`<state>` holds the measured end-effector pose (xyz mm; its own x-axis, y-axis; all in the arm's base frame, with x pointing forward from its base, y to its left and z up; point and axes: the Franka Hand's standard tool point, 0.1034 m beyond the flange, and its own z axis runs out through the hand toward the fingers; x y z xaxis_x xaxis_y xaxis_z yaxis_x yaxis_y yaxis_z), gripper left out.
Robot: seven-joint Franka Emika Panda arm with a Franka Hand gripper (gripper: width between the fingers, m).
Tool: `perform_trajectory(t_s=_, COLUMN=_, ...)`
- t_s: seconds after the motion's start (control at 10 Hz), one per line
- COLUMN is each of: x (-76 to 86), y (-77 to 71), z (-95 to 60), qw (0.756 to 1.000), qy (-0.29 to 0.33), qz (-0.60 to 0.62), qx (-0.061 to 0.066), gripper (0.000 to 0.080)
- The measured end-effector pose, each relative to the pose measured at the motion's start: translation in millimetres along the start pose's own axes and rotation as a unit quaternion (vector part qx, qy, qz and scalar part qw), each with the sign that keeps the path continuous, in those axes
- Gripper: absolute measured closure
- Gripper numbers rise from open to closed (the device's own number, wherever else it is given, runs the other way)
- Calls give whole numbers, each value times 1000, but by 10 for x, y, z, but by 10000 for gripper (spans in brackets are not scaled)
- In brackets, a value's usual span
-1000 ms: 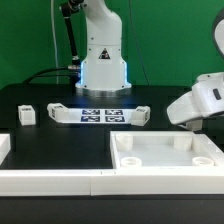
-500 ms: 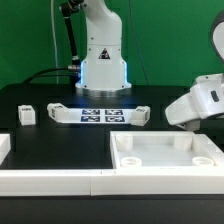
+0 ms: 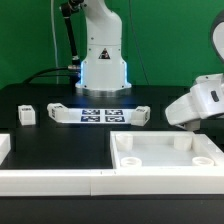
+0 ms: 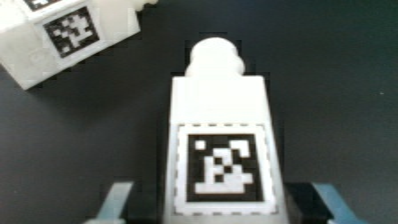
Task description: Assemble square table
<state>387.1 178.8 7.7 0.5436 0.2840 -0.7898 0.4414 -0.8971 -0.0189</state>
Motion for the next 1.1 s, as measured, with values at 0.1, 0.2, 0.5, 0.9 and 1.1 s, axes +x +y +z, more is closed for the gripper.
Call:
perform_trajectory(t_s=0.1, x=-44, y=26, z=-78, qw=1000, qy=-5, qz=-6, qx=2, gripper=509)
perform_trajectory(t_s=0.2, x=-151, y=124, z=-389, qw=1000, qy=3, qz=-8, qx=5, gripper=509)
perform_trajectory(t_s=0.5, x=-558, y=472, z=-1082, qw=998, qy=42, qz=24, qx=36, gripper=509)
perform_trajectory(t_s=0.9, x=-472, y=493, z=-1192, qw=988, qy=149, qz=31, qx=29, gripper=509)
perform_trajectory(t_s=1.1, x=-387, y=695, z=-1406, qw=972, qy=230, qz=12, qx=51, gripper=509)
